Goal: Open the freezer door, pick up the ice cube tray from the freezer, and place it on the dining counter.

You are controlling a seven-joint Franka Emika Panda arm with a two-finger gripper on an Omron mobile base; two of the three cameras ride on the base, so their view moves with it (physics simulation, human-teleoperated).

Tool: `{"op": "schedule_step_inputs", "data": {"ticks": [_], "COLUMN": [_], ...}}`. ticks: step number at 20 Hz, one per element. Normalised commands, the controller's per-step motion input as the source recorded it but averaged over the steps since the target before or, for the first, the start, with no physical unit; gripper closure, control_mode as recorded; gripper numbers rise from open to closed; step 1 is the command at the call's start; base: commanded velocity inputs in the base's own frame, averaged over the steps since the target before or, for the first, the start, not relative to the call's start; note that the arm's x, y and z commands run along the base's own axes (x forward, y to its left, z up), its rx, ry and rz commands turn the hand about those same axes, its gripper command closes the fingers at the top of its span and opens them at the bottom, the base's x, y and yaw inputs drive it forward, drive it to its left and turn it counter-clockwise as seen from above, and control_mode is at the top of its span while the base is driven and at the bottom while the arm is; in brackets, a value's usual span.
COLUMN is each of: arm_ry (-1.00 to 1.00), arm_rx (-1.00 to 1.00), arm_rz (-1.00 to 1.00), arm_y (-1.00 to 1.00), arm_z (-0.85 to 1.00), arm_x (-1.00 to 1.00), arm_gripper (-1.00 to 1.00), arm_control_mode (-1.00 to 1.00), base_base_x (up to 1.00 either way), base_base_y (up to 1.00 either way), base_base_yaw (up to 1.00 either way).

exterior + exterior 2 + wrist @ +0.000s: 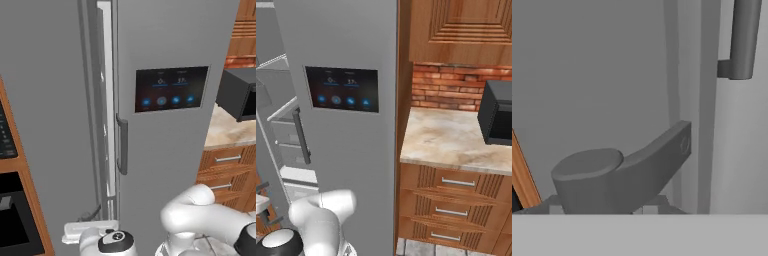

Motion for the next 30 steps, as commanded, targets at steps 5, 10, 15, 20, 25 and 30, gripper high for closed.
{"op": "schedule_step_inputs", "data": {"ticks": [5,10,15,20,25,30], "arm_ry": [0.0,0.0,0.02,0.0,0.0,0.0], "arm_rx": [-0.03,-0.04,-0.07,-0.05,0.0,0.0], "arm_rz": [0.12,0.14,0.13,0.14,0.05,0.0], "arm_y": [0.46,0.6,0.83,0.7,0.16,0.0], "arm_z": [0.0,-0.02,0.0,-0.04,0.0,0.0], "arm_x": [-0.46,-0.38,-0.39,-0.42,-0.02,0.0], "arm_gripper": [1.0,1.0,1.0,1.0,1.0,-1.0], "arm_control_mode": [-1.0,-1.0,-1.0,-1.0,-1.0,-1.0], "base_base_x": [0.0,0.0,0.0,0.0,0.0,0.0], "base_base_y": [0.0,0.0,0.0,0.0,0.0,0.0], "base_base_yaw": [0.0,0.0,0.0,0.0,0.0,0.0]}}
